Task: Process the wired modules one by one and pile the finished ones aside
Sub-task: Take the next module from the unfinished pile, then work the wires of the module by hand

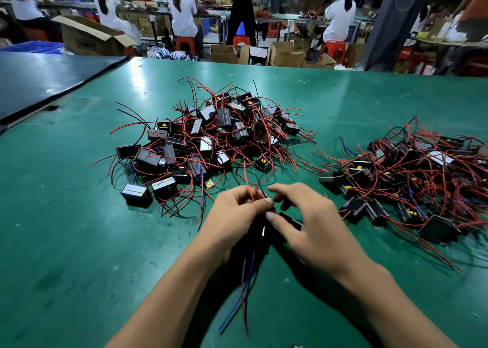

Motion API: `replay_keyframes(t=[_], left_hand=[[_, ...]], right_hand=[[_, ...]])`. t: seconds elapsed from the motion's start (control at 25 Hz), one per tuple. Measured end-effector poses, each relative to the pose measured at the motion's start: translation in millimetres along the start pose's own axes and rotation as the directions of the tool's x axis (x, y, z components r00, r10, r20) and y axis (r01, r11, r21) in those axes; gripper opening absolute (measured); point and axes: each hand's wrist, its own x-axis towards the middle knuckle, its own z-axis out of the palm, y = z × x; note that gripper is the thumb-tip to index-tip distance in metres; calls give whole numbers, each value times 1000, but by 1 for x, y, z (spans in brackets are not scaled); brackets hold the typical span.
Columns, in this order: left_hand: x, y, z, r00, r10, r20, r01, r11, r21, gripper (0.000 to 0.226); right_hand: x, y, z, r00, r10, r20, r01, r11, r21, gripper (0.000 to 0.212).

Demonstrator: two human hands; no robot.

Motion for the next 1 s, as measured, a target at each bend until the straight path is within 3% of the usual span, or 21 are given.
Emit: replay_keyframes(t=[0.12, 0.28, 0.4, 0.52, 0.64, 0.88, 1.0], left_hand=[[0, -2, -1, 996, 78, 43, -83, 988, 133, 8], [-1, -1, -3, 983, 175, 53, -183, 923, 338, 9], [0, 1, -6, 987, 156, 51, -164, 924, 346, 10], [2, 4, -9, 983, 177, 40, -180, 925, 336, 8], [4, 1, -13, 980, 197, 29, -196, 929, 313, 9], [7, 4, -15, 979, 183, 86, -202, 896, 396, 27], [8, 3, -16, 978, 181, 105, -208, 900, 383, 24]], right_hand=[[-1, 5, 1, 985, 110, 133, -117, 992, 46, 46], [2, 9, -5, 964, 263, 26, -263, 965, -11, 26], [2, 14, -14, 937, 348, -1, -348, 937, -28, 8], [4, 22, -28, 899, 423, 112, -428, 904, 16, 2], [5, 25, -37, 852, 459, 250, -480, 877, 25, 4], [6, 29, -43, 818, 463, 341, -535, 830, 157, 8], [9, 29, -40, 814, 489, 313, -558, 809, 186, 11]])
